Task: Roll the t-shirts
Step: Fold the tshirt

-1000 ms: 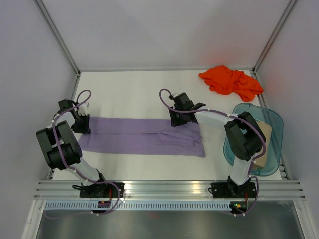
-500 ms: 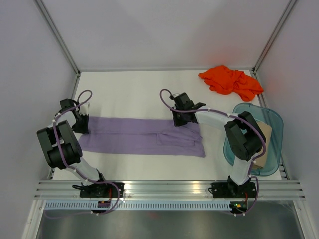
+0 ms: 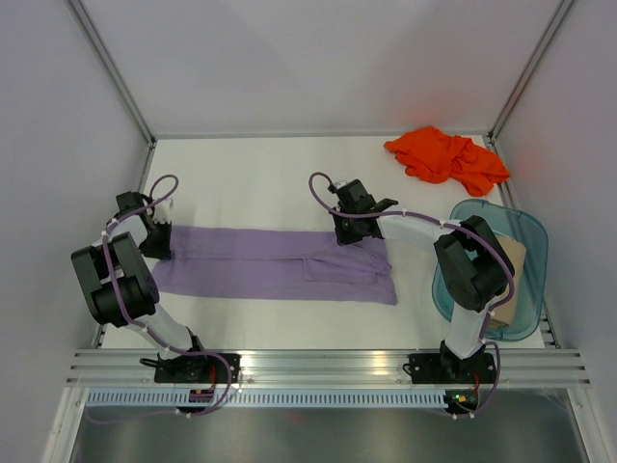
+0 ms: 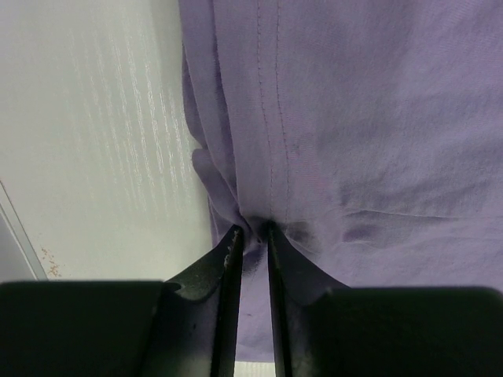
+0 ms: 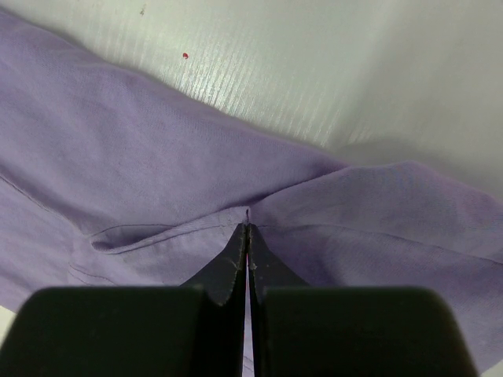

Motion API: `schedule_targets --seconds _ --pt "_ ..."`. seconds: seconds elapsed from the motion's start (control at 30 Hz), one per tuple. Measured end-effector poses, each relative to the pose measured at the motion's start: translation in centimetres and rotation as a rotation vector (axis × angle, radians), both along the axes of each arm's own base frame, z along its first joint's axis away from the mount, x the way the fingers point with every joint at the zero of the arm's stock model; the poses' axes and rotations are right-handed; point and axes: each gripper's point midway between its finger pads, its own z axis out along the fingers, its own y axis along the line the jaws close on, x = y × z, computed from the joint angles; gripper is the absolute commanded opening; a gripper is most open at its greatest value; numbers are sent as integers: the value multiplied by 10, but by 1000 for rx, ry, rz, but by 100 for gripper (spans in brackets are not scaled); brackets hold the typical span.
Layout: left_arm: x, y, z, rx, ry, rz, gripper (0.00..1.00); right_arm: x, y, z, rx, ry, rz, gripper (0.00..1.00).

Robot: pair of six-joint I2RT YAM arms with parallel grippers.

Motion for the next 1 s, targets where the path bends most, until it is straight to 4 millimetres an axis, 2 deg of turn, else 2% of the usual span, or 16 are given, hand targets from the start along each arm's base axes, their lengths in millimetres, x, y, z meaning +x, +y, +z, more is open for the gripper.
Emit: schedule_targets --seconds 0.17,0.27,0.5,0.57,0.67,0.9,1.0 --pt "0 0 1 -1 -2 1 24 0 0 0 0 0 0 0" --pt "1 0 5 0 -14 6 29 0 0 0 0 0 0 0" --pt "12 2 48 41 -143 22 32 0 0 0 -2 -1 3 0" --pt "14 3 53 47 -160 24 31 0 0 0 -2 -1 3 0" --pt "14 3 47 40 -144 27 31 0 0 0 -3 -1 3 0" --pt "7 5 7 15 -29 42 31 0 -1 0 -5 0 6 0" --pt "7 6 1 17 -15 49 31 0 -1 0 -5 -1 5 0"
